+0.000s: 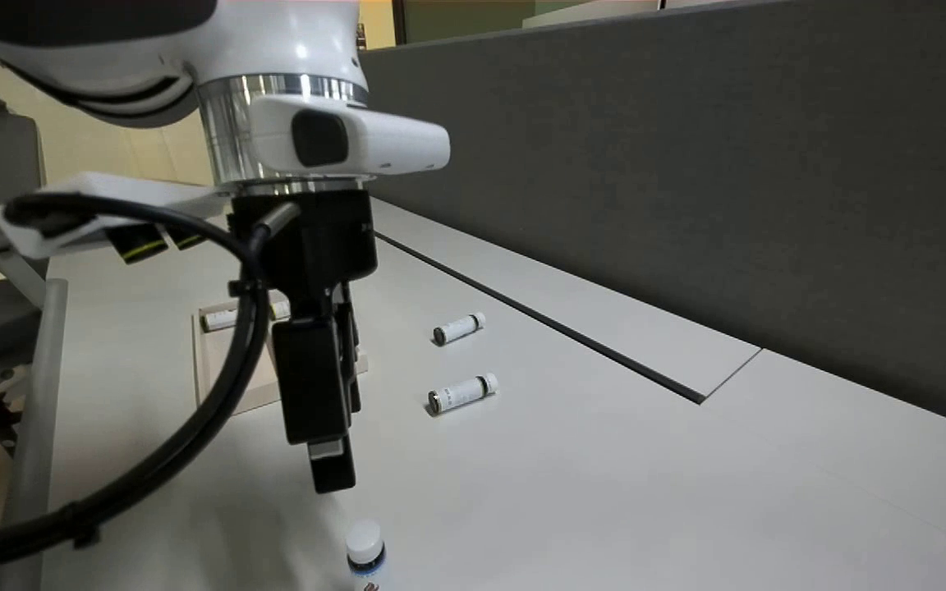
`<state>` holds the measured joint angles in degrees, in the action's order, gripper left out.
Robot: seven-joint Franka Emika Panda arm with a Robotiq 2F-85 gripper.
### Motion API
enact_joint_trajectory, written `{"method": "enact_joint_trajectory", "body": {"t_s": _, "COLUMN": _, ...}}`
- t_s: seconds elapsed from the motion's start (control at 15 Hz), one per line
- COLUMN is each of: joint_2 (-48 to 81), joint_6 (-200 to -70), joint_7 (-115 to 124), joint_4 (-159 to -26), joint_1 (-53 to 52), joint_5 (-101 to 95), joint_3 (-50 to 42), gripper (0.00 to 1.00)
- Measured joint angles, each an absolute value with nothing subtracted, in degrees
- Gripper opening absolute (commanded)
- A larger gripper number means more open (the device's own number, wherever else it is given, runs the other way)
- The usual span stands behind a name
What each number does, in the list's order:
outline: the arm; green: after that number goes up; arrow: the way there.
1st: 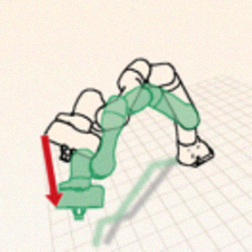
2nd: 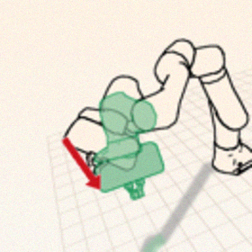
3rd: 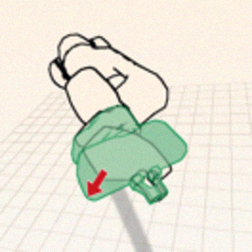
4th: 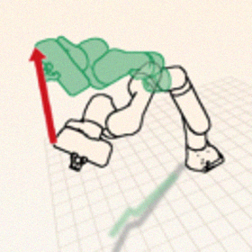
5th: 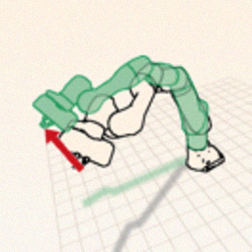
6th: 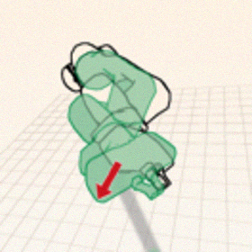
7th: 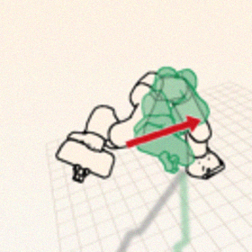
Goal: Move the upright bottle to the top compartment of the box
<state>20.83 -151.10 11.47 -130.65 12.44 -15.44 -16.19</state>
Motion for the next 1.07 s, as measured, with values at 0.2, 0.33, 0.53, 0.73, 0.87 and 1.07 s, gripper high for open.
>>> {"method": "enact_joint_trajectory", "body": {"t_s": 0.2, "joint_2": 20.8, "joint_6": -153.5, "joint_7": 7.9, "joint_4": -131.9, "joint_1": 13.7, "joint_5": -7.4, "joint_3": -15.4, "gripper": 1.0}}
{"method": "enact_joint_trajectory", "body": {"t_s": 0.33, "joint_2": 20.8, "joint_6": -154.7, "joint_7": 6.1, "joint_4": -132.5, "joint_1": 14.5, "joint_5": -3.8, "joint_3": -15.3, "gripper": 1.0}}
{"method": "enact_joint_trajectory", "body": {"t_s": 0.53, "joint_2": 20.9, "joint_6": -156.9, "joint_7": 5.2, "joint_4": -133.4, "joint_1": 15.7, "joint_5": -1.4, "joint_3": -15.4, "gripper": 1.0}}
{"method": "enact_joint_trajectory", "body": {"t_s": 0.73, "joint_2": 21.2, "joint_6": -158.0, "joint_7": 4.4, "joint_4": -133.7, "joint_1": 16.7, "joint_5": 0.2, "joint_3": -15.5, "gripper": 1.0}}
{"method": "enact_joint_trajectory", "body": {"t_s": 0.87, "joint_2": 21.6, "joint_6": -158.8, "joint_7": 4.2, "joint_4": -133.7, "joint_1": 17.3, "joint_5": 1.0, "joint_3": -15.6, "gripper": 1.0}}
{"method": "enact_joint_trajectory", "body": {"t_s": 1.07, "joint_2": 22.4, "joint_6": -159.5, "joint_7": 4.2, "joint_4": -133.3, "joint_1": 18.0, "joint_5": 1.5, "joint_3": -15.8, "gripper": 1.0}}
